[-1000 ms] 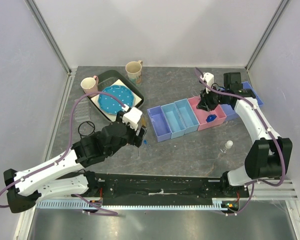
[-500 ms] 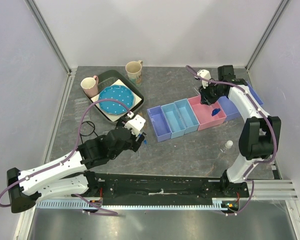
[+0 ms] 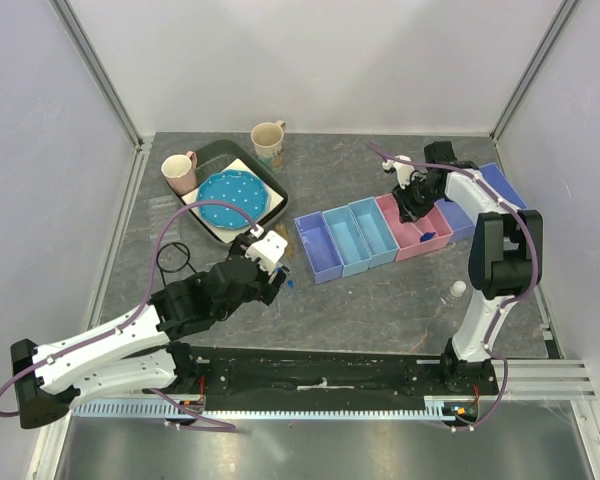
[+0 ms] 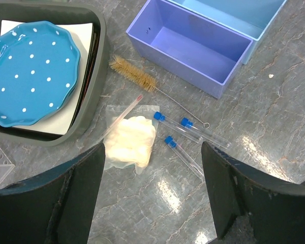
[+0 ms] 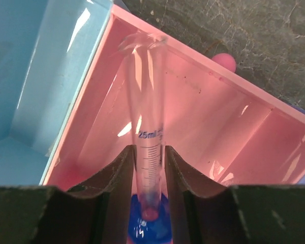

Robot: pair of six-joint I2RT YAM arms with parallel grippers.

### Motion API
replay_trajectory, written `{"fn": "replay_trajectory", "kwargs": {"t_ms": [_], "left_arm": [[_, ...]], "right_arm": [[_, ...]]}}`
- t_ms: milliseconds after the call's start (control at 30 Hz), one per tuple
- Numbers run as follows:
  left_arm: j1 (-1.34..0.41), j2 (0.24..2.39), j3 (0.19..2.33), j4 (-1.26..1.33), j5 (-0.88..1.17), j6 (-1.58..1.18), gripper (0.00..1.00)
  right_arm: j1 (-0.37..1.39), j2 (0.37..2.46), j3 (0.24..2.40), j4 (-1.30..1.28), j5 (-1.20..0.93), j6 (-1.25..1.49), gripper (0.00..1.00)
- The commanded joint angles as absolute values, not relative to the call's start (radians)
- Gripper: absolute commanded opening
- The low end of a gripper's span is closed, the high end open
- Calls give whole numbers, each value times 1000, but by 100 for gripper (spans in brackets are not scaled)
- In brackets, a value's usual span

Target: Organize the chemistry lab equipment

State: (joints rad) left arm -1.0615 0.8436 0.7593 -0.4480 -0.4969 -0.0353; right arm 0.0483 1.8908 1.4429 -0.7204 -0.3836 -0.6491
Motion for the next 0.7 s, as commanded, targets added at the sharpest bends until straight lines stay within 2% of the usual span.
{"fn": "replay_trajectory", "kwargs": {"t_ms": [0,267,467,667], "left_arm": [[-1058,828,753,-436,-520,-2,83],[-1058,824,752,-434,-522,25,83],[-1057,805,746,-426,-515,18,85],[-1032,775,741,-400,-462,9,89]], "right_arm": [[46,1910,1470,-715,-357,-644,39],[46,1910,1462,-724,-359,-640,44],[46,1812,1480,-759,-414,-635,50],[46,1616,1405,-769,-589,-618,72]]}}
